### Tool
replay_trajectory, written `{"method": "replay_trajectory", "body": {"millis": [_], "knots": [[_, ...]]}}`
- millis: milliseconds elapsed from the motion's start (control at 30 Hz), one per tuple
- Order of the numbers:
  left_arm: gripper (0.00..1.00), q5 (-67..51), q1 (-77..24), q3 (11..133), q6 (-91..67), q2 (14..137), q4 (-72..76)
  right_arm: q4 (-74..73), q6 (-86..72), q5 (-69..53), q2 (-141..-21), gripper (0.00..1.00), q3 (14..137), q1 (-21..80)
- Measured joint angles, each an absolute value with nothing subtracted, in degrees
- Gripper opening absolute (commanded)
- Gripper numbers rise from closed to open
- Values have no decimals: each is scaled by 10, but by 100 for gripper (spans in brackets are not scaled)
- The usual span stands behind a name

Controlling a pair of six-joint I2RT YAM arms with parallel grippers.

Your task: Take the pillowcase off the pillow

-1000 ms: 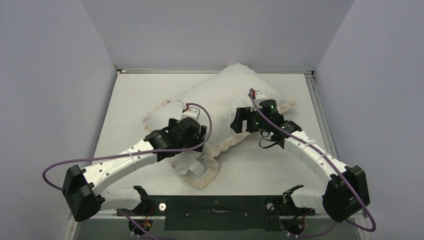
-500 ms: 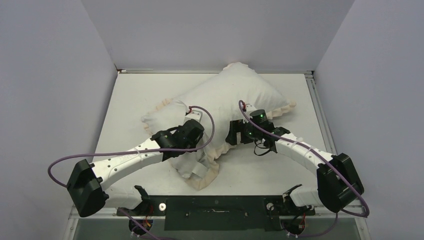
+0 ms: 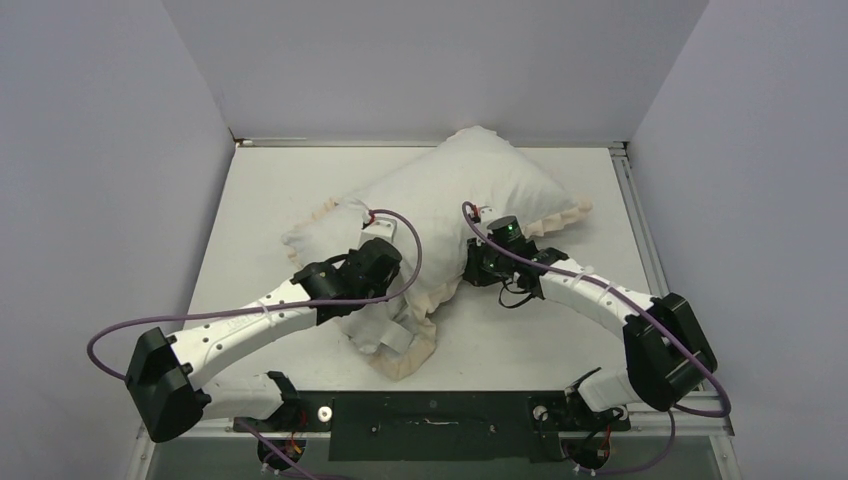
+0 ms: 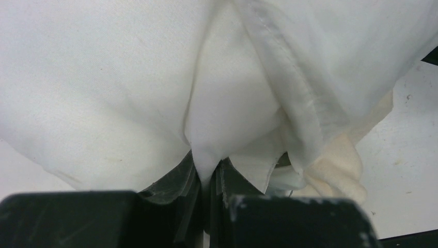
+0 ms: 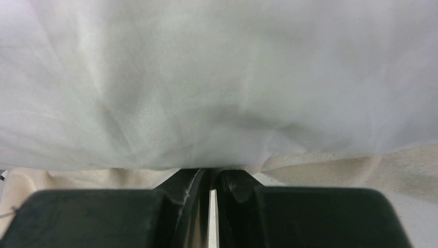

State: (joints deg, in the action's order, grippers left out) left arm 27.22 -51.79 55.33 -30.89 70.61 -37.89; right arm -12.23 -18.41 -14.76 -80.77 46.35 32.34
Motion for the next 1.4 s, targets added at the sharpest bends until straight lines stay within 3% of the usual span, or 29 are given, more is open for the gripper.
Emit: {"method": "replay_trajectory", "body": {"millis": [200,433,667,867,933,1000,1100,1267,1400], "knots": [[0,289,-510,553,-323,681,-393,-146,-182,-129,-808,5,498,300],[0,288,-493,545,-340,635,-404,-165,-215,-148,-801,5,505,175],[0,235,-448,523,-341,547,-405,-164,-293,-225,-773,5,499,32],[0,142,-440,483,-319,468,-388,-173,-313,-249,-769,5,499,11],[0,109,-436,468,-312,458,-374,-176,-311,-248,-769,10,499,11],[0,59,-433,449,-307,454,-350,-187,-303,-243,-769,23,502,11],[28,14,-429,441,-301,458,-334,-219,-280,-214,-769,42,526,13],[61,-4,-427,465,-278,489,-350,-265,-234,-149,-741,64,582,44],[75,16,-414,521,-257,500,-375,-296,-196,-107,-719,76,646,109]]}}
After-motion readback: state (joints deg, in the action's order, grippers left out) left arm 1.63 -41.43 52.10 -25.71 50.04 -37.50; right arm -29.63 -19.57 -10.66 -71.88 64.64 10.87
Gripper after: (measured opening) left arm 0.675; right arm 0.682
